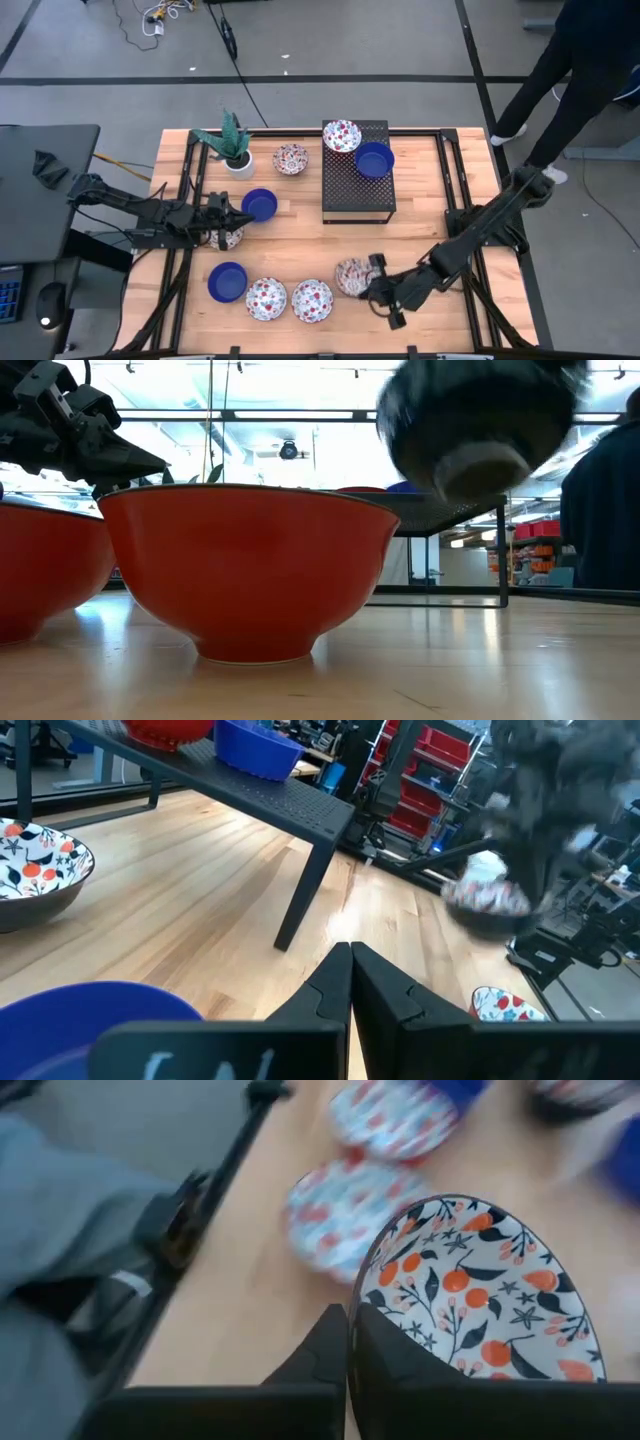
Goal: Pick & Place Mini bowls
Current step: Put the bottom orange white bowl on the shelf
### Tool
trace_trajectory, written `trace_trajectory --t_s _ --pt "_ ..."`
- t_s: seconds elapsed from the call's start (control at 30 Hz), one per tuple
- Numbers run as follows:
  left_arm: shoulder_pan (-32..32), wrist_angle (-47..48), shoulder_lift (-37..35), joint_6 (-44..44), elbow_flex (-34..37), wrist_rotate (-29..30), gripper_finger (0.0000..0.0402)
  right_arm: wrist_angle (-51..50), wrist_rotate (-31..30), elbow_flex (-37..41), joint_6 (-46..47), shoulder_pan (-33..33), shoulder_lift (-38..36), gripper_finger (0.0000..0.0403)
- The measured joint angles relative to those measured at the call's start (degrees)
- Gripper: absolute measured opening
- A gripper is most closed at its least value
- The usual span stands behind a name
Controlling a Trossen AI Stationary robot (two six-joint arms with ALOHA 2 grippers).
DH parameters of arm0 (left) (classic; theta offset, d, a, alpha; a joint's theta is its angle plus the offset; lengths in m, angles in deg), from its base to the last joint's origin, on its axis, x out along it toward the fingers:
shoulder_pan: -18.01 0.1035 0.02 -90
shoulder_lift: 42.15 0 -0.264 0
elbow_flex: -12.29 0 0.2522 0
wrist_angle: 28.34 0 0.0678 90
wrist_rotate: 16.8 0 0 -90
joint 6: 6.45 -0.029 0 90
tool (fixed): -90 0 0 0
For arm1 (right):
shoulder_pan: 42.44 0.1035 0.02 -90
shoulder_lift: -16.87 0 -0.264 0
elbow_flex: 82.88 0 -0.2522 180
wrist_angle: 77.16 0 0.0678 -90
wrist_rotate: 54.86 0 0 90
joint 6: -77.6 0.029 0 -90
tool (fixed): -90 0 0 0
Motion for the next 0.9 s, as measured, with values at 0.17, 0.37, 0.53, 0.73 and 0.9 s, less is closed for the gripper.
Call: trace_trajectory --t_s 0.17,0.37,0.53,0.73,0.9 --pt "0.0 0.0 0.0 -0.05 0.0 0.19 0.0012 -14.92 -8.11 -8.07 -4.28 -4.2 -4.88 0.0008" --pt "0.0 0.02 0.0 -0.1 0.0 0.21 0.0012 -25.34 -9.74 -14.01 -12.08 -16.58 -5.16 0.0008" --pt "0.0 0.04 0.0 -0.12 0.0 0.21 0.0012 -25.56 -9.04 -13.97 -18.14 -26.76 -4.71 0.0008" --pt "0.0 0.11 -0.01 -0.12 0.0 0.21 0.0012 -25.1 -2.23 -13.97 -21.88 -32.44 -2.78 0.0009" --pt "0.0 0.17 0.0 -0.14 0.0 0.19 0.0012 -25.04 -1.47 -13.97 -23.84 -32.42 -0.8 0.0009"
